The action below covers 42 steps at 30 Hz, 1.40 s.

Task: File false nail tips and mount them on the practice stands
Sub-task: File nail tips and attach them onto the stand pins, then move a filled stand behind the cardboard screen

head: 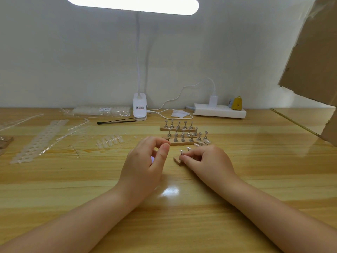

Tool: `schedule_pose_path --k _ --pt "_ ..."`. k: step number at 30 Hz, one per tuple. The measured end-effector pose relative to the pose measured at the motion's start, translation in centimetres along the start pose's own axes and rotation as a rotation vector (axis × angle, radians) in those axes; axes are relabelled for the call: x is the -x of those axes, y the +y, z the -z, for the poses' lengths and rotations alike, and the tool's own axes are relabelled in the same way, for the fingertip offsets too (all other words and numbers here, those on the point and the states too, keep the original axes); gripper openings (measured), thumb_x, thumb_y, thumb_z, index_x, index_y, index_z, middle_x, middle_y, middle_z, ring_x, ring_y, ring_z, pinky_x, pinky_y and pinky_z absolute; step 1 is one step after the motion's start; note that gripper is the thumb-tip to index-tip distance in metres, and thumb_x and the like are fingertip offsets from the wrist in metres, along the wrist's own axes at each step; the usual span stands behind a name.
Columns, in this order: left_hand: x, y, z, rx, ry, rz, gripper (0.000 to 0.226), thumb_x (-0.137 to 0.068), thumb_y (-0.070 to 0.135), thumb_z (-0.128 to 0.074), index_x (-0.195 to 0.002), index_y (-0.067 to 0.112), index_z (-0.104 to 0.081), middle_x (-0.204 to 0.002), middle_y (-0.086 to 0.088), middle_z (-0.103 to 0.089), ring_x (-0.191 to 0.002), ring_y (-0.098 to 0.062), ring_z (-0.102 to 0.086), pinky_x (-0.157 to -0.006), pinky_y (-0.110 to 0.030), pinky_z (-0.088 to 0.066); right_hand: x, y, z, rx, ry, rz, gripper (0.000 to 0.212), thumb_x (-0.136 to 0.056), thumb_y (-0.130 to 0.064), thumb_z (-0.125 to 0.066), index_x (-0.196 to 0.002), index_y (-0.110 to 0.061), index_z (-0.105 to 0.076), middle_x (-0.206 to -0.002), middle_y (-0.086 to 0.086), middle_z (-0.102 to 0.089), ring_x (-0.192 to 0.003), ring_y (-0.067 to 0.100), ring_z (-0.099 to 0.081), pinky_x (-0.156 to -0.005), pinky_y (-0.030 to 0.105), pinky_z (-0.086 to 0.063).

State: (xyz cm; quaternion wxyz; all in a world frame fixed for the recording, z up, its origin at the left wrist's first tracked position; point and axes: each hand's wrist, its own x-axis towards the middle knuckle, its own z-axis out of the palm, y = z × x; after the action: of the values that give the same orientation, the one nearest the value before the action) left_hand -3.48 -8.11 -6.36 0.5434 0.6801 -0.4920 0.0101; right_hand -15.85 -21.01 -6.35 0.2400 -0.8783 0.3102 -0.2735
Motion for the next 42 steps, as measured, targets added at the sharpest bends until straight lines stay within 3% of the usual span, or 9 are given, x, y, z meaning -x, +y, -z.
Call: schedule_pose_path --k 2,8,13,20,25,28,31,37,42 --pt "-0.1 -0.1 0.0 -0.011 -0.004 0.005 0.019 -0.097 0.038 -0.047 -0.097 0.028 -0.063 -0.097 0.017 -0.062 -0.092 0.002 -0.055 -0.079 -0.031 -0.050 0.1 -0.1 0.1 0.055 -0.012 -0.006 0.016 -0.086 -0.048 -0.064 -0.091 -0.037 -0.075 -0.081 -0.020 -0.070 -0.082 0.001 -0.061 -0.072 0.029 -0.051" --pt "-0.1 -0.1 0.4 -0.014 -0.019 0.037 0.024 -0.088 0.050 -0.040 -0.093 0.036 -0.059 -0.098 0.017 -0.063 -0.091 0.002 -0.056 -0.073 -0.009 -0.042 -0.2 0.0 2.5 0.120 0.088 0.045 0.028 -0.082 -0.040 -0.058 -0.059 -0.025 -0.061 -0.049 -0.013 -0.053 -0.047 0.003 -0.047 -0.045 0.024 -0.035" --pt "-0.2 -0.2 0.3 -0.008 -0.019 0.042 0.026 -0.092 0.055 -0.038 -0.093 0.038 -0.058 -0.098 0.018 -0.062 -0.091 0.003 -0.056 -0.074 -0.014 -0.043 -2.4 2.8 6.5 0.399 0.040 -0.176 0.017 -0.080 -0.047 -0.055 -0.080 -0.033 -0.064 -0.070 -0.010 -0.062 -0.067 0.011 -0.057 -0.053 0.025 -0.039" --pt "-0.2 -0.4 0.3 -0.010 -0.031 0.052 0.029 -0.083 0.057 -0.035 -0.093 0.040 -0.057 -0.098 0.020 -0.061 -0.090 0.003 -0.056 -0.078 -0.029 -0.050 -3.2 4.9 6.5 0.118 -0.350 -0.248 0.029 -0.092 -0.034 -0.055 -0.110 -0.055 -0.057 -0.082 -0.011 -0.053 -0.057 0.010 -0.052 -0.054 0.025 -0.040" --pt "-0.2 -0.6 0.2 -0.013 -0.038 0.079 0.014 -0.091 0.049 -0.043 -0.093 0.042 -0.055 -0.098 0.020 -0.058 -0.086 0.002 -0.055 -0.077 -0.042 -0.054 -3.4 5.6 7.3 0.020 -0.300 -0.120 0.009 -0.072 -0.046 -0.076 -0.080 -0.043 -0.072 -0.069 -0.010 -0.055 -0.057 0.004 -0.047 -0.058 0.024 -0.038" --pt "-0.2 -0.6 0.2 -0.017 -0.042 0.090 0.009 -0.095 0.042 -0.046 -0.093 0.042 -0.055 -0.097 0.019 -0.058 -0.084 0.000 -0.056 -0.076 -0.043 -0.054 -3.2 6.0 7.4 -0.011 -0.332 -0.089 0.025 -0.069 -0.044 -0.081 -0.092 -0.040 -0.071 -0.073 -0.010 -0.054 -0.060 0.000 -0.048 -0.062 0.021 -0.040" --pt "-0.1 -0.2 0.2 -0.063 -0.055 0.074 0.008 -0.095 0.042 -0.045 -0.091 0.045 -0.051 -0.095 0.021 -0.056 -0.082 0.001 -0.056 -0.078 -0.038 -0.052 -3.1 5.9 6.9 0.069 -0.376 -0.071 0.028 -0.076 -0.045 -0.076 -0.103 -0.044 -0.066 -0.075 -0.011 -0.056 -0.064 0.001 -0.050 -0.062 0.019 -0.038" --pt "-0.6 0.9 0.2 -0.075 -0.121 0.123 0.006 -0.093 0.037 -0.048 -0.095 0.041 -0.052 -0.096 0.017 -0.056 -0.076 -0.003 -0.057 -0.071 -0.025 -0.046 -2.1 4.5 8.7 -0.063 -0.419 0.055 0.017 -0.070 -0.036 -0.083 -0.082 -0.027 -0.075 -0.051 -0.011 -0.055 -0.048 0.000 -0.044 -0.052 0.018 -0.036" --pt "-1.6 1.4 0.1 -0.040 -0.110 0.192 0.012 -0.095 0.026 -0.053 -0.094 0.037 -0.054 -0.077 0.011 -0.055 -0.064 -0.008 -0.055 -0.060 -0.021 -0.038 -2.3 4.4 12.1 -0.187 -0.182 0.065 0.019 -0.061 -0.036 -0.087 -0.075 -0.027 -0.076 -0.050 -0.009 -0.057 -0.046 0.003 -0.044 -0.047 0.014 -0.036"
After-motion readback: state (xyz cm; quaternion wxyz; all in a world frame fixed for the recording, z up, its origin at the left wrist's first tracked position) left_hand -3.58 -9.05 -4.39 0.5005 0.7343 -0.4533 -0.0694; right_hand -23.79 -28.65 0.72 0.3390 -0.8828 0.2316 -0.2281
